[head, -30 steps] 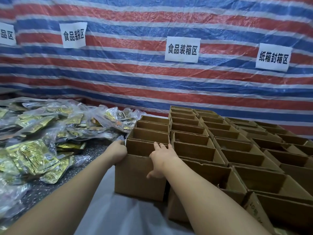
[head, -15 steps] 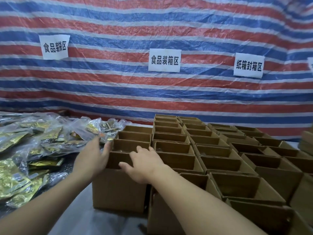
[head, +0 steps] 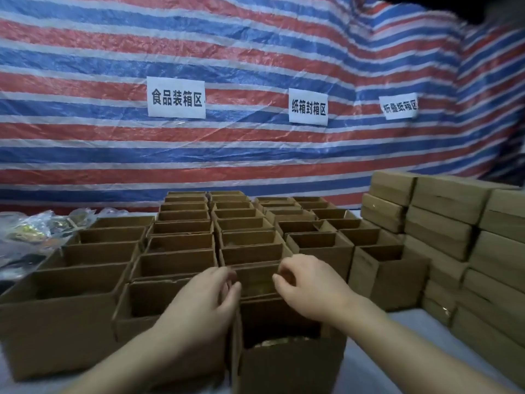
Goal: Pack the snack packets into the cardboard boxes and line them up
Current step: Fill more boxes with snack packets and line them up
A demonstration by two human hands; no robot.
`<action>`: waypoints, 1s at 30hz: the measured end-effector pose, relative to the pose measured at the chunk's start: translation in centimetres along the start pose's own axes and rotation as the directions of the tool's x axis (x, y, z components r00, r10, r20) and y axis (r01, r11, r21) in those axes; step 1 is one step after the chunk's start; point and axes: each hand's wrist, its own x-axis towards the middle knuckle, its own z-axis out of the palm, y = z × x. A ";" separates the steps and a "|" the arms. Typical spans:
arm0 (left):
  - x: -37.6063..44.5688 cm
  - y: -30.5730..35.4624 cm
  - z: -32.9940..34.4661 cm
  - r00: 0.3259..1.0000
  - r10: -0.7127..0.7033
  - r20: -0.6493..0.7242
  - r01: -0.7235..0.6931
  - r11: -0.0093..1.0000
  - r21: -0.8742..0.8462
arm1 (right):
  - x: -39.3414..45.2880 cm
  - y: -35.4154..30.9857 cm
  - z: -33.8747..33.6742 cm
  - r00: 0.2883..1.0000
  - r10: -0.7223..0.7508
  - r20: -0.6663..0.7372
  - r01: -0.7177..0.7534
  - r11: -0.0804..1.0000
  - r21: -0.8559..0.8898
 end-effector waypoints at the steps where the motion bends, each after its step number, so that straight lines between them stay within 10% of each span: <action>1: -0.2 1.0 1.2 0.998 0.037 0.047 -0.037 0.999 0.012 | -0.8 1.7 -0.3 0.999 0.033 -0.005 -0.033 0.999 -0.005; 13: 9.0 10.4 12.2 0.991 0.054 0.118 -0.065 0.994 0.085 | 3.1 20.1 -1.9 0.874 0.466 -0.138 -0.479 0.874 -0.080; 20: 14.2 12.7 18.1 0.957 0.026 0.290 -0.038 0.999 0.035 | 4.9 24.6 -1.3 0.885 0.466 0.008 -0.436 0.834 -0.337; 30: 13.5 16.4 20.3 0.961 0.000 0.278 0.076 0.962 -0.263 | -1.6 22.6 -2.8 0.898 0.397 0.190 -0.353 0.908 -0.226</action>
